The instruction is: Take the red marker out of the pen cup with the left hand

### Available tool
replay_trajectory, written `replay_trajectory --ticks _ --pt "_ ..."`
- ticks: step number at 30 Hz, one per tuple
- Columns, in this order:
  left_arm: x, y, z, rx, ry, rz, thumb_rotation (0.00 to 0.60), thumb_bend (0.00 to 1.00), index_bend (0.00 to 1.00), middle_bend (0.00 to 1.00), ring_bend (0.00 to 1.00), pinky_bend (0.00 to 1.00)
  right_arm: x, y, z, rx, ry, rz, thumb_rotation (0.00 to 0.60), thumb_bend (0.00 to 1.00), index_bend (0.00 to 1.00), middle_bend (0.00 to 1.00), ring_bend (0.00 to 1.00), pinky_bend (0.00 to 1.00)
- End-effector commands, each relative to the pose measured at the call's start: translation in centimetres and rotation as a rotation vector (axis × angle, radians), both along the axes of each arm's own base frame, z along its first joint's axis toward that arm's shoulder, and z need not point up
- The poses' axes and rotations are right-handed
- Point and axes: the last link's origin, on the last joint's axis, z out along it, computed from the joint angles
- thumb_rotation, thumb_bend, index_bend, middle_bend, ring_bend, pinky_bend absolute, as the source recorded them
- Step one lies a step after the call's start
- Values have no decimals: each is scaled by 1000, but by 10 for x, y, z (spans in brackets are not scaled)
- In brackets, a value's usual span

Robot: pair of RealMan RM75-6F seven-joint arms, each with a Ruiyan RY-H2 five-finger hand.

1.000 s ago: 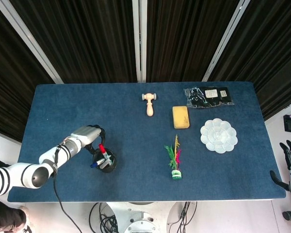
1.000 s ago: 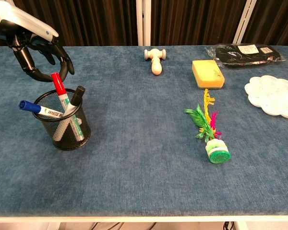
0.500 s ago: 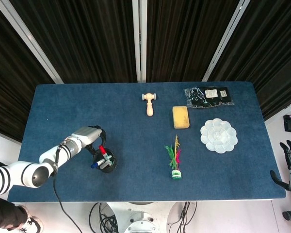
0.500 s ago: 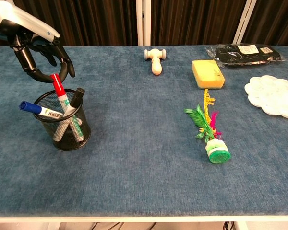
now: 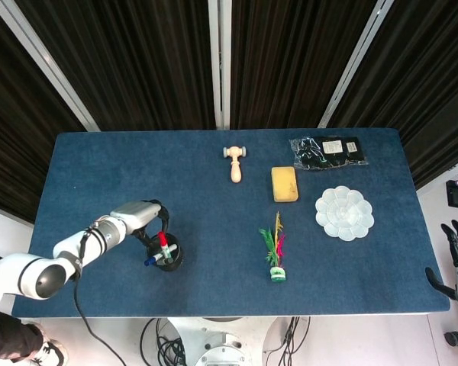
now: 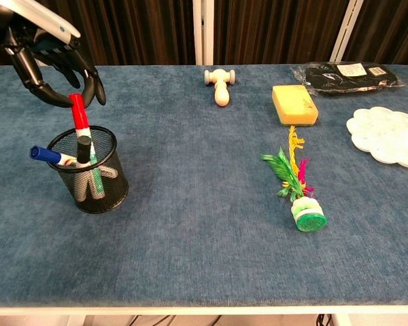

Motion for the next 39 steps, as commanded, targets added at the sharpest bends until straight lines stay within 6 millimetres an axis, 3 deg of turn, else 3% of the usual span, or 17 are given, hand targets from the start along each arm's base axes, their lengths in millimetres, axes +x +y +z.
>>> replay_trajectory --ticks 1,15,20,28,39 --pt "9 -4 10 11 -28 -10 600 416 630 184 0 82 0 1 1 -3 1 2 600 237 0 0 0 0" --pt "52 -18 74 199 -191 -115 600 416 635 203 0 83 2 2 3 -12 0 7 600 236 0 0 0 0" --pt "48 -13 81 321 -301 -137 600 409 651 203 0 84 1 1 3 -10 -2 8 600 237 0 0 0 0" --pt "7 8 65 420 -330 -89 600 408 655 217 0 81 -1 1 1 -4 -1 3 600 236 0 0 0 0" --pt "-49 38 10 416 -356 62 600 407 661 213 0 80 0 0 -2 3 2 -1 600 237 0 0 0 0"
